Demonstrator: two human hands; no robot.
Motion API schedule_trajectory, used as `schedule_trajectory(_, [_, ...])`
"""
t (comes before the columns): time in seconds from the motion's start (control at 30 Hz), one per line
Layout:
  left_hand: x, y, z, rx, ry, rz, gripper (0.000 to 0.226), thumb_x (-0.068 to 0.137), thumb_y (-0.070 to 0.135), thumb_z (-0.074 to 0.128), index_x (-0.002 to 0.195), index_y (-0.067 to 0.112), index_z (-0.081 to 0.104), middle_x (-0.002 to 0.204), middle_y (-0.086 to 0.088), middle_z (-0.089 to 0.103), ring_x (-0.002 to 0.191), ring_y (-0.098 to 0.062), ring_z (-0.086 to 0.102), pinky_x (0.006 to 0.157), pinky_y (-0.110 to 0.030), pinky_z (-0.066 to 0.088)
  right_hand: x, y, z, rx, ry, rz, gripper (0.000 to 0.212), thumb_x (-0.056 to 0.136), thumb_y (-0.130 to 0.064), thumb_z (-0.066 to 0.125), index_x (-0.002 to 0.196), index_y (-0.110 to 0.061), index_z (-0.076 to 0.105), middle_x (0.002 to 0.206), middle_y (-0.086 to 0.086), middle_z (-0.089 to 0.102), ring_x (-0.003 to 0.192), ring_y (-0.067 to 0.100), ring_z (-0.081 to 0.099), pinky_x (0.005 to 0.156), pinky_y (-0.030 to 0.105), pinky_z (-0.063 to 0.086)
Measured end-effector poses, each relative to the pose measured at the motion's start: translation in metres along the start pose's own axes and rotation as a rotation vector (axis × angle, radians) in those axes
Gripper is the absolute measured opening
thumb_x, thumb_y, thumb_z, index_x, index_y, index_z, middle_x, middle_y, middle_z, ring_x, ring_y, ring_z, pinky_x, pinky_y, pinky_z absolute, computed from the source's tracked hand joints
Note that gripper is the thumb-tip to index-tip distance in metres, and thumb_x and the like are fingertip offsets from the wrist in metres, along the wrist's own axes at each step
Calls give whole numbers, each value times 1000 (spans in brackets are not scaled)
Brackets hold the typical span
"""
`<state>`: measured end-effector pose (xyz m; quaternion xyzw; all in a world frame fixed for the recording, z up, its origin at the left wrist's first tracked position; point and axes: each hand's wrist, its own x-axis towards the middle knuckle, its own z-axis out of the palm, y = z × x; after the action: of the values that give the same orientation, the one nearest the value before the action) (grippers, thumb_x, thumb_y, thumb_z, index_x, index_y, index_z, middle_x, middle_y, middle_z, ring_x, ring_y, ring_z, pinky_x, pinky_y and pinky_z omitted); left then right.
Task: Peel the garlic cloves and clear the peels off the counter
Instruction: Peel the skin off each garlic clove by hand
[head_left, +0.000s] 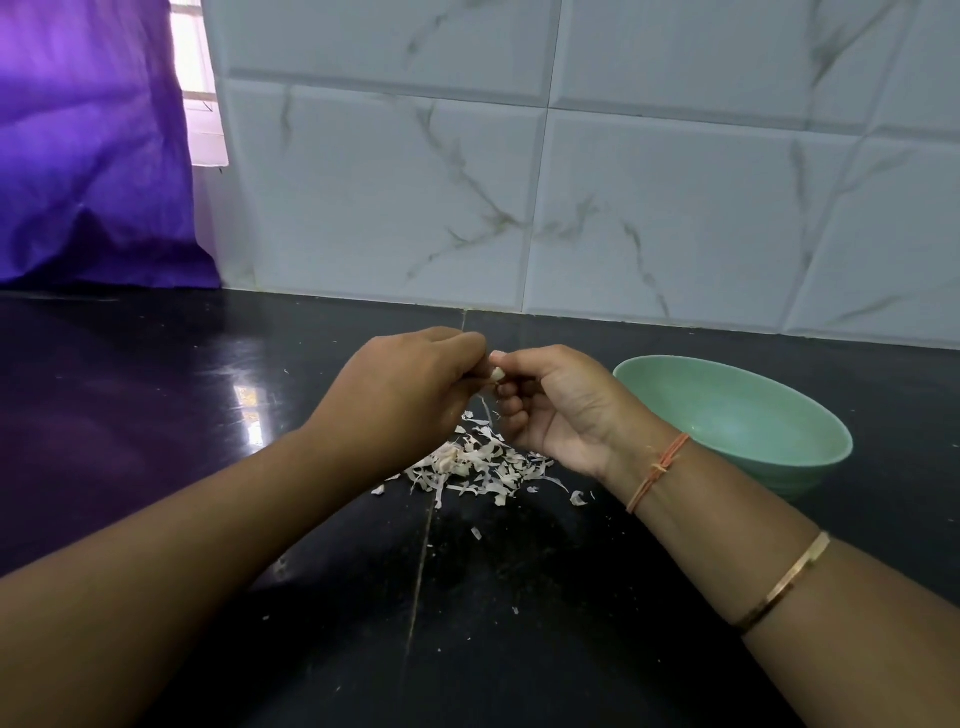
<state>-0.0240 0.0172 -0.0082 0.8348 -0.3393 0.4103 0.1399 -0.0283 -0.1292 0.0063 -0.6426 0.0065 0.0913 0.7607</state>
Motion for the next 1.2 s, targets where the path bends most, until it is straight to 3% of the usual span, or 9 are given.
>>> schedule_trajectory(0.17, [0,0,0,-82,38,-50,5,75,17,61,70,16,58,64,17,47,66,-8,42,49,-11,26,-1,-4,-3,59,-56,79,28,93,-15,50,65,-10,48,52,-1,40,39,5,34,36,12,29])
schedule_trajectory(0.33, [-1,-4,1,-119,40,-39,19,80,28,47,75,16,61,71,7,63,69,-11,50,49,-26,43,-4,-6,-2,89,-79,110,30,94,-14,48,64,-11,47,53,-2,37,37,4,32,35,11,27])
schedule_trajectory(0.43, [0,-5,2,-143,45,-48,19,80,30,49,75,17,62,72,6,65,68,-10,52,52,-27,44,-2,-2,0,54,-27,77,34,94,-17,47,60,-14,42,51,-4,35,36,4,30,34,12,25])
schedule_trajectory(0.57, [1,-6,4,-162,76,-96,30,80,38,48,73,14,65,70,5,66,62,-13,59,52,-36,51,1,2,-2,-66,87,-106,43,95,-33,50,57,-15,40,50,-3,38,38,7,32,36,15,28])
schedule_trajectory(0.7, [1,-6,2,-137,121,-158,20,78,28,59,70,11,67,67,4,66,64,-7,54,53,-30,51,-2,3,-1,-112,66,-262,37,89,-40,56,69,-10,54,62,2,51,50,11,45,46,21,41])
schedule_trajectory(0.87, [1,-5,-1,-80,78,-179,13,77,22,65,70,11,66,66,1,65,57,-16,58,51,-23,42,-1,6,1,-238,51,-422,12,84,-11,66,75,-7,61,69,4,58,60,11,54,55,22,49])
schedule_trajectory(0.97, [1,-5,0,-72,25,-195,10,78,15,71,72,11,64,66,2,62,57,-19,53,50,-21,34,1,7,-1,-300,53,-465,15,85,-2,63,73,-11,61,72,8,62,64,13,57,60,22,53])
schedule_trajectory(1.1, [0,-2,3,-117,-13,-282,13,81,18,69,72,15,60,58,12,49,54,-7,43,50,-14,27,6,7,-5,-729,162,-738,18,81,-4,66,71,-17,61,73,2,64,68,16,59,67,30,53])
schedule_trajectory(1.2, [0,0,5,-201,-52,-352,20,81,18,67,66,21,54,56,11,51,56,-4,49,49,-12,30,5,9,-5,-1017,214,-1007,6,79,-2,60,75,-6,59,75,-1,54,68,15,48,64,28,41])
